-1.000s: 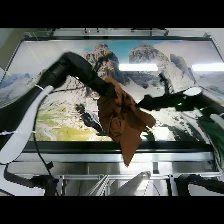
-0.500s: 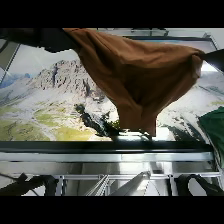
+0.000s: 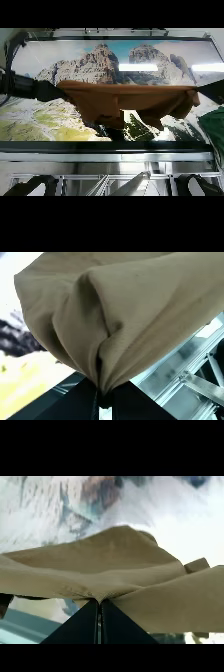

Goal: Fold the shirts.

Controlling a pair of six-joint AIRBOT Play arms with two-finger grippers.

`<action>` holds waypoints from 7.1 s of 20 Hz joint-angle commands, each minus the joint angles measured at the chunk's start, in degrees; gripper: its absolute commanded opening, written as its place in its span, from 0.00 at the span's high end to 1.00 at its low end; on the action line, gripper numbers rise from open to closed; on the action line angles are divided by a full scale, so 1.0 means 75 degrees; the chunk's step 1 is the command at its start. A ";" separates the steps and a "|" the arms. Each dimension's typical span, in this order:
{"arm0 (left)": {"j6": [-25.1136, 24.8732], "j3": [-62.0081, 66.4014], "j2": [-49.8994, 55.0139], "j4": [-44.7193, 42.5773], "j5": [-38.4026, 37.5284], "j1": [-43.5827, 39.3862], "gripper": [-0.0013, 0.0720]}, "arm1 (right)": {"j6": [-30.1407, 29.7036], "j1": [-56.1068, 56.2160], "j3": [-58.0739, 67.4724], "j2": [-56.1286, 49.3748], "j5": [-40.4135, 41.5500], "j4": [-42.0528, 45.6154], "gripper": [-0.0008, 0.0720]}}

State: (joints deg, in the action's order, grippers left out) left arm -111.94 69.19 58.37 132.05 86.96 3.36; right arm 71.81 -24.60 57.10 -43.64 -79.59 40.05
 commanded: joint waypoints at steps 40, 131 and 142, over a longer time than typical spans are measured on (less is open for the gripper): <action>0.0539 0.0542 0.4514 -0.0868 0.0796 0.2766 0.02 | -0.1174 -0.1207 0.0615 -0.5351 -0.0699 -0.0134 0.38; -0.0128 0.7099 0.7921 0.1603 -0.3258 0.0717 0.95 | -0.4698 0.0201 0.2506 -0.7752 0.3599 -0.5117 0.97; -0.1626 0.6155 0.7376 0.1515 -0.4368 0.0286 0.95 | -0.5065 0.0580 0.3069 -0.8131 0.3579 -0.5336 0.97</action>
State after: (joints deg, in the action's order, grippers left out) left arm -120.92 118.85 115.33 143.85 58.65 6.00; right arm 34.28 -20.56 79.83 -104.27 -52.14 0.08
